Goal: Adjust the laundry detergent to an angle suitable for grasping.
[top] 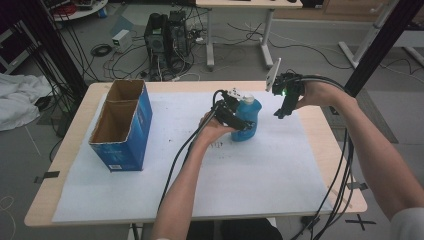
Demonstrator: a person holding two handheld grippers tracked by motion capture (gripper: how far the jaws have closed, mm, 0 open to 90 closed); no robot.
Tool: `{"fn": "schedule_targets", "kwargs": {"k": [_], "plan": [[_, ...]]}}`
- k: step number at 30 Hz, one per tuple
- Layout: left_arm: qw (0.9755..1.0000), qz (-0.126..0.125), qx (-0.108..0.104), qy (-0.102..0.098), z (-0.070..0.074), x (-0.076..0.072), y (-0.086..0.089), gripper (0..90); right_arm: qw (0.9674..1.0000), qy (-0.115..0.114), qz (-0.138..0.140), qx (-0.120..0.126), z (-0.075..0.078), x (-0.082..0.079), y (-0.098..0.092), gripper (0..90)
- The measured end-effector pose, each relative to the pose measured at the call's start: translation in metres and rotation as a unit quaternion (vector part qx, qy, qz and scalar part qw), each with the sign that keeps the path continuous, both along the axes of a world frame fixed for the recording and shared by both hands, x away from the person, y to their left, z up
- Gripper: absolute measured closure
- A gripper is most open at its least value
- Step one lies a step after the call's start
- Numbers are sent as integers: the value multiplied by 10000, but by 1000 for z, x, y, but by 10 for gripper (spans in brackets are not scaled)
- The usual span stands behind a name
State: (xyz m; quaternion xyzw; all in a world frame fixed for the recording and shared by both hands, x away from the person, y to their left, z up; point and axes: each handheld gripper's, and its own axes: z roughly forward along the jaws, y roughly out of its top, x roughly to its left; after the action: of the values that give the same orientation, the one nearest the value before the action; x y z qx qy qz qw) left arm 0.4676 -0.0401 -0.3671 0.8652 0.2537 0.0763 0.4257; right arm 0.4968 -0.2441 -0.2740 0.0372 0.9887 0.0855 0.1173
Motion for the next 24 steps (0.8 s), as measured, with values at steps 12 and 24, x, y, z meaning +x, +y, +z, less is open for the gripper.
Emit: {"fn": "schedule_targets", "kwargs": {"k": [12, 24], "plan": [[10000, -46, 52, 8, -2, 6, -2, 186, 10000, 22, -13, -90, 1, 0, -2, 129], [9999, 35, -91, -39, -4, 5, -7, 246, 10000, -31, -11, -5, -1, -1, -1, 129]]}}
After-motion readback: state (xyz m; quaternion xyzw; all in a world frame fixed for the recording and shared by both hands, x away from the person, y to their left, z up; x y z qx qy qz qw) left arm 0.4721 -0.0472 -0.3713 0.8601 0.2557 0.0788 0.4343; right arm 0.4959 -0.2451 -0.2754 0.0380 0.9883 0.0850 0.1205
